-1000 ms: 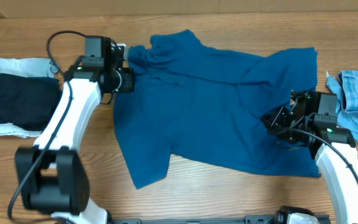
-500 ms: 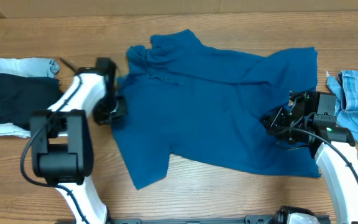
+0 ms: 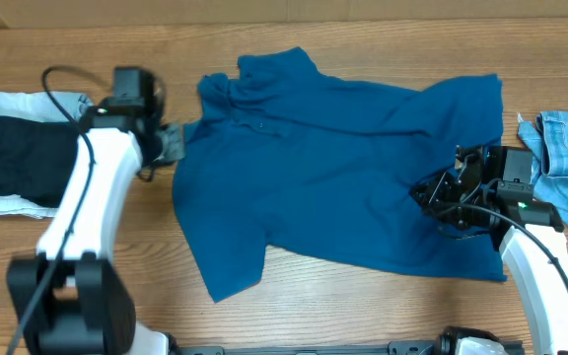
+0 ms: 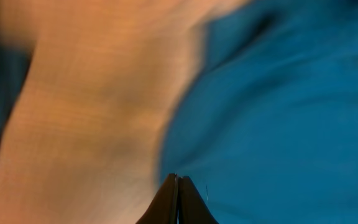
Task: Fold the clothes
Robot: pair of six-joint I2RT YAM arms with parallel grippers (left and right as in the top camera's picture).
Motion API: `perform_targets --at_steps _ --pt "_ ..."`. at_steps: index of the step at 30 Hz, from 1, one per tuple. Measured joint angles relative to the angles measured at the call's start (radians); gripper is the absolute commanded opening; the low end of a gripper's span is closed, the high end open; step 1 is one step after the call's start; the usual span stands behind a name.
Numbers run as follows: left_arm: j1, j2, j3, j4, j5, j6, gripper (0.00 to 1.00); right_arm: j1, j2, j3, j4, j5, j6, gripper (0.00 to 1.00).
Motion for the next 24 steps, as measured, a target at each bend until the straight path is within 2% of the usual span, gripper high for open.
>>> perform_targets --at_steps 3,9,13,15,21,24 --pt "-0.104 -0.047 0.013 0.182 0.019 0.026 0.04 0.0 0.0 0.0 0.0 -0.003 -0.002 0.04" --pt "-0.14 0.287 0.011 0.542 0.169 0.021 0.04 0.0 0.0 0.0 -0.016 -0.007 -0.008 0.04" --pt "-0.14 0.401 0.007 0.684 0.24 -0.032 0.04 0.0 0.0 0.0 -0.053 -0.007 -0.01 0.04" --pt "-0.14 0.409 0.008 0.679 0.242 -0.06 0.04 0.0 0.0 0.0 -0.057 -0.007 -0.013 0.04" --pt "-0.122 0.418 0.043 0.35 0.103 -0.151 0.04 0.0 0.0 0.0 -0.058 -0.006 -0.014 0.04" --pt "-0.051 0.402 0.053 0.189 0.069 -0.193 0.04 0.0 0.0 0.0 -0.059 -0.007 -0.029 0.04"
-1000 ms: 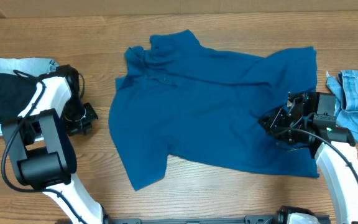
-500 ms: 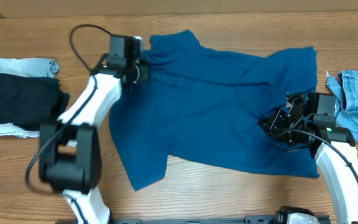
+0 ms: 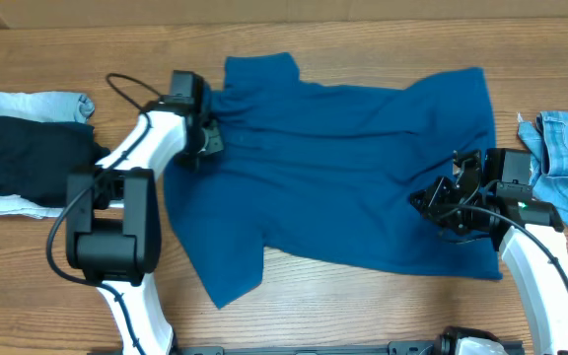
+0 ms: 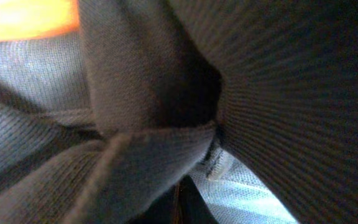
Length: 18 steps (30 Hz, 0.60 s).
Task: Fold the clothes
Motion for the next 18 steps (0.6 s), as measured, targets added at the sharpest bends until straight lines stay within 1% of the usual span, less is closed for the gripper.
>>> perform_targets --at_steps 3,5,7,10,11,14,16,18 --pt "0.101 -0.01 0.0 -0.082 -0.021 -0.016 0.04 0.0 0.0 0.0 0.0 0.0 -0.024 0.04" --pt "0.172 -0.024 -0.013 -0.121 -0.077 -0.015 0.04 0.0 0.0 0.0 0.0 0.003 -0.042 0.04" --pt "0.21 -0.05 -0.032 -0.141 -0.138 -0.014 0.04 0.0 0.0 0.004 -0.002 0.037 -0.05 0.04" --pt "0.229 -0.112 -0.043 -0.124 -0.159 -0.01 0.04 0.0 0.009 0.015 0.026 0.09 -0.043 0.04" --pt "0.23 -0.167 -0.043 -0.089 -0.136 0.016 0.04 0.0 0.041 0.021 0.035 0.114 -0.032 0.04" --pt "0.206 -0.229 -0.043 -0.004 -0.029 0.103 0.04 0.0 0.157 0.031 0.01 0.136 -0.002 0.04" --pt "0.142 -0.245 -0.043 0.059 0.061 0.192 0.04 0.0 0.249 0.032 -0.044 0.145 0.012 0.04" --pt "0.041 -0.246 -0.045 0.153 0.119 0.261 0.04 0.0 0.262 0.032 -0.072 0.148 0.016 0.04"
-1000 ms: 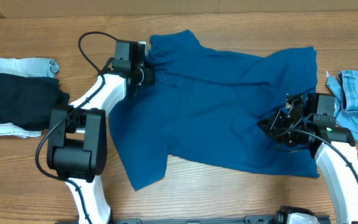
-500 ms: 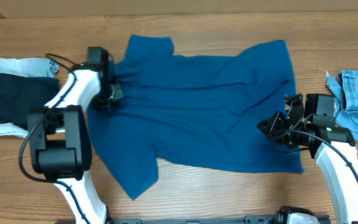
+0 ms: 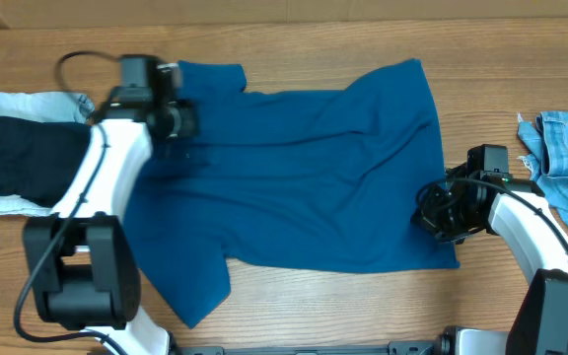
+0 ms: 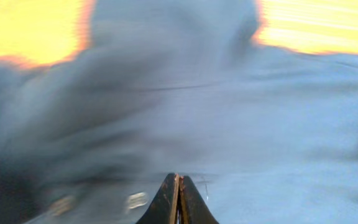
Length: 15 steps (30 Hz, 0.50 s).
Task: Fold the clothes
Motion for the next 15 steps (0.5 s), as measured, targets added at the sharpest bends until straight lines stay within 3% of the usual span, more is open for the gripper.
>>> perform_targets --at_steps 4,6,15 --pt "-0.2 0.014 0.005 0.268 0.024 0.062 0.04 0.005 0.0 0.002 -0.086 0.0 0.018 0.04" --pt "-0.243 0.061 0.008 0.324 0.007 0.047 0.04 0.025 0.0 0.002 -0.079 0.0 0.024 0.04" --pt "-0.231 0.306 0.008 0.42 -0.025 -0.015 0.04 0.115 0.0 0.002 -0.082 0.054 0.067 0.04"
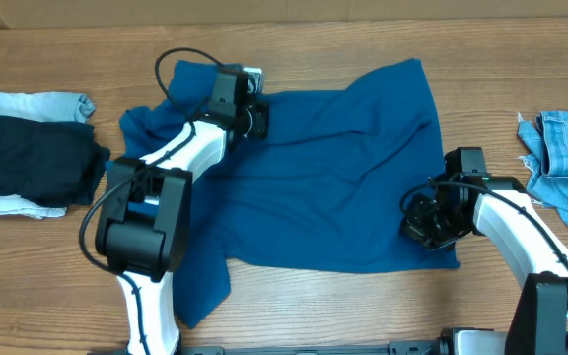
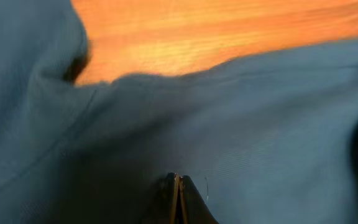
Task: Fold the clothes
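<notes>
A blue polo shirt (image 1: 333, 168) lies spread over the middle of the wooden table, its collar and left sleeve bunched at the upper left. My left gripper (image 1: 254, 110) rests on the shirt near its top edge. In the left wrist view the left gripper (image 2: 178, 182) is shut, with blue fabric (image 2: 260, 124) under it and nothing showing between the tips. My right gripper (image 1: 417, 222) sits on the shirt's lower right part by the hem; the overhead view does not reveal how its jaws stand.
A stack of folded clothes with a dark garment (image 1: 28, 158) on top and a pale blue piece (image 1: 37, 102) behind it lies at the left edge. Light denim (image 1: 565, 158) lies at the right edge. Bare wood (image 2: 216, 31) shows beyond the shirt's top edge.
My left gripper has moved right along the shirt's top edge, from the collar corner to further in. The collar and left sleeve now lie bunched at the left. The right gripper has barely shifted.
The shirt first lay right of centre, my left gripper shut at its left sleeve and the right one on its lower right. Then the left gripper was at the collar. After that the whole shirt lay further left and flatter. Now its upper left is rumpled.
</notes>
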Robot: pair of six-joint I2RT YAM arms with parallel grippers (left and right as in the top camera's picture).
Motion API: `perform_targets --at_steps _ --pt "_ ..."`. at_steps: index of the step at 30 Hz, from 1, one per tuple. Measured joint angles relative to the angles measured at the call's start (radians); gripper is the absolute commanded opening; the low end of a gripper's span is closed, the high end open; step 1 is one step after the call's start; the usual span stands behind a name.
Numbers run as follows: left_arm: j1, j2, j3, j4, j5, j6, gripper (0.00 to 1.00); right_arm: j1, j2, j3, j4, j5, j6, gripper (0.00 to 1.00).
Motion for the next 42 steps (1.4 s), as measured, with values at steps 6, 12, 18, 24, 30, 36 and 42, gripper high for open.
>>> perform_targets --at_steps 6,12,18,24,30,36,42 --pt "0.017 0.028 0.0 0.018 -0.008 -0.003 0.04 0.0 0.116 0.0 -0.002 0.064 0.056 0.04" --pt "0.079 0.028 0.001 0.05 -0.019 -0.003 0.04 0.001 0.188 -0.002 -0.261 0.169 0.219 0.04" --pt "0.111 0.029 0.032 0.055 -0.019 -0.003 0.04 0.001 0.191 -0.072 -0.338 0.153 0.281 0.04" --pt "0.117 0.03 0.175 0.016 -0.014 -0.003 0.52 0.001 -0.03 -0.076 -0.338 0.126 0.294 0.04" --pt "0.095 0.03 0.276 -0.169 0.307 -0.003 0.4 0.001 -0.229 0.008 -0.07 0.04 0.172 0.04" --pt "0.047 0.031 0.326 -0.387 0.281 0.126 0.04 0.001 -0.23 0.115 -0.006 0.023 0.059 0.04" --pt "-0.028 0.144 0.333 -0.37 0.108 0.223 0.04 0.001 -0.23 0.117 -0.043 0.023 0.042 0.04"
